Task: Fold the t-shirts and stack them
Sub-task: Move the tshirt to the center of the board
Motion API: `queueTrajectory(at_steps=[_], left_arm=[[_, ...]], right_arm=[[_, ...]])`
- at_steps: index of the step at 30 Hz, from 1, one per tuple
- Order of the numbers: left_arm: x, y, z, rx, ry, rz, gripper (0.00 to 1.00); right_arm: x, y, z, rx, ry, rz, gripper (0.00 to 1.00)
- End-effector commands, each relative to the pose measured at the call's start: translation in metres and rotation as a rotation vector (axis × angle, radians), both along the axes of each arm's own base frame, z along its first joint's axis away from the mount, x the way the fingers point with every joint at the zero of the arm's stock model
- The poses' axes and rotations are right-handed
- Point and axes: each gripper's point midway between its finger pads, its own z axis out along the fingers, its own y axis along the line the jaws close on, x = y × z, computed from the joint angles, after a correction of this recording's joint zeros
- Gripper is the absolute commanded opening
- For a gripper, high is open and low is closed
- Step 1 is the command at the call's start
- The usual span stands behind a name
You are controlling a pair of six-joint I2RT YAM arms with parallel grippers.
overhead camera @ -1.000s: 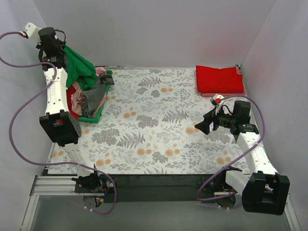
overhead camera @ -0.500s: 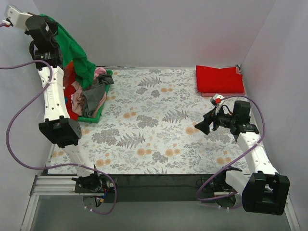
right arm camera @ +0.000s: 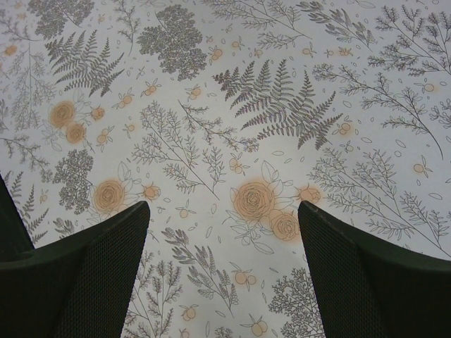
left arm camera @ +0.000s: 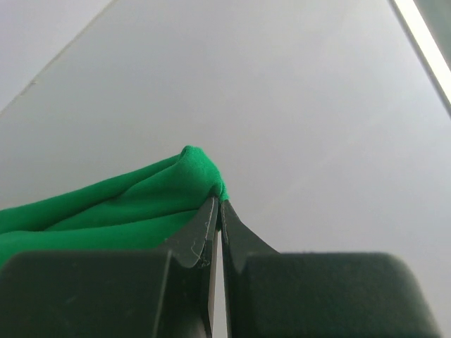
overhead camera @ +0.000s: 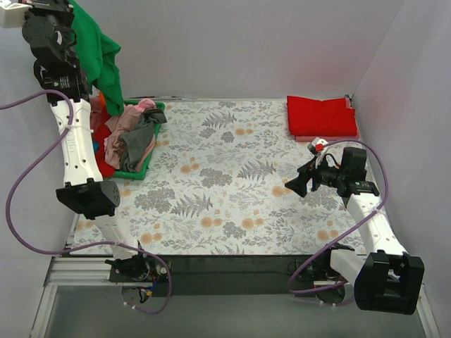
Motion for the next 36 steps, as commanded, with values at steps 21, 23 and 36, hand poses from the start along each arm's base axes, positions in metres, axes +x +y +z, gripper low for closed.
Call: queueTrajectory(at_steps=[21, 23, 36], left_arm=[[-0.166, -0.219, 0.054, 0.138, -0.149, -0.515, 0.0], [-0.17, -0.232, 0.038, 0.147, -0.102, -0.594, 0.0], [-0.22, -0.364, -0.185, 0.252, 0.424, -1.32, 0.0]], right_arm=[[0.004, -0.005, 0.013, -0.039, -0.09, -0.005, 0.92], [0.005, -0.006, 0.011, -0.046, -0.089, -0.01, 0.92], [0.005, -0.008, 0.005, -0.07, -0.098, -0.005, 0.92]])
